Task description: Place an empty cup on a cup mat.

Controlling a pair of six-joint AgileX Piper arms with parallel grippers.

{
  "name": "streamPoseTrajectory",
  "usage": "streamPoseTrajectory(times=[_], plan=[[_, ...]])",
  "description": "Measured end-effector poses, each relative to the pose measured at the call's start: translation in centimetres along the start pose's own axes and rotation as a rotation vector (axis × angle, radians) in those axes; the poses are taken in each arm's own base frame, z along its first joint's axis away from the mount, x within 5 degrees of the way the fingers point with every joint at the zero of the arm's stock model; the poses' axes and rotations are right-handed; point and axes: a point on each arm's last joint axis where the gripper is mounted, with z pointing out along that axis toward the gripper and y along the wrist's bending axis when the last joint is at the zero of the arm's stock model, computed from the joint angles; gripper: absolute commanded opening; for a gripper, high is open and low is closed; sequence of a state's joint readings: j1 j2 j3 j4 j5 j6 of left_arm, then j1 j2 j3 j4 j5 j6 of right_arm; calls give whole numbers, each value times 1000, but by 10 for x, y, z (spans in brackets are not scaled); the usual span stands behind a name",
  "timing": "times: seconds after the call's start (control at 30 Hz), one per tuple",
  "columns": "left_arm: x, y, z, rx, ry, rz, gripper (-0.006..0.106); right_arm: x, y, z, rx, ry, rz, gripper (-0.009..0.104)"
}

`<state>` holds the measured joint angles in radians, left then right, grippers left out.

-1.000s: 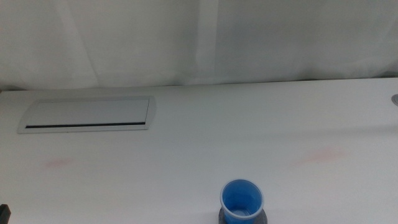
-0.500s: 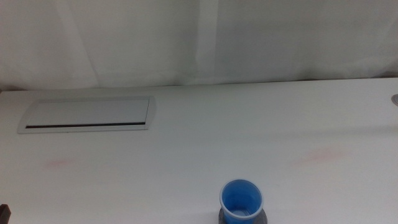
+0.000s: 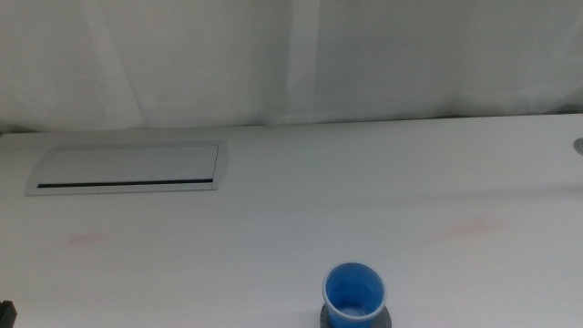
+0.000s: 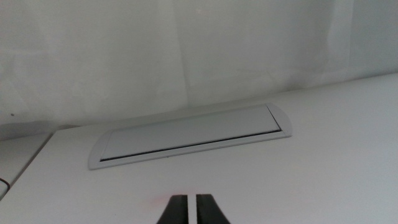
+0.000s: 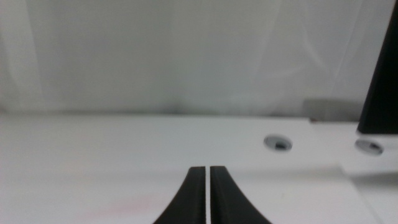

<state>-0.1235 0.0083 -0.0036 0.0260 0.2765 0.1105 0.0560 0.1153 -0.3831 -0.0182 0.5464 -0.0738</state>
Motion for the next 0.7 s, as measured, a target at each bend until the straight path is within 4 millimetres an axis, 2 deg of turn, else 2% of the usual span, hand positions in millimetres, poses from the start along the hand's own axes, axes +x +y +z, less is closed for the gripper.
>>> streamPoseTrajectory(times=[0.13, 0.3, 0.43, 0.7], plan=[[0, 0, 0, 0, 0, 0, -3, 37, 3, 22, 1, -5, -10, -3], [0, 0, 0, 0, 0, 0, -3, 67, 7, 37, 4, -72, -54, -3], [0, 0, 0, 0, 0, 0, -3, 75, 8, 40, 7, -107, -91, -3], [0, 0, 0, 0, 0, 0, -3, 70, 8, 39, 13, -162, -99, -3]])
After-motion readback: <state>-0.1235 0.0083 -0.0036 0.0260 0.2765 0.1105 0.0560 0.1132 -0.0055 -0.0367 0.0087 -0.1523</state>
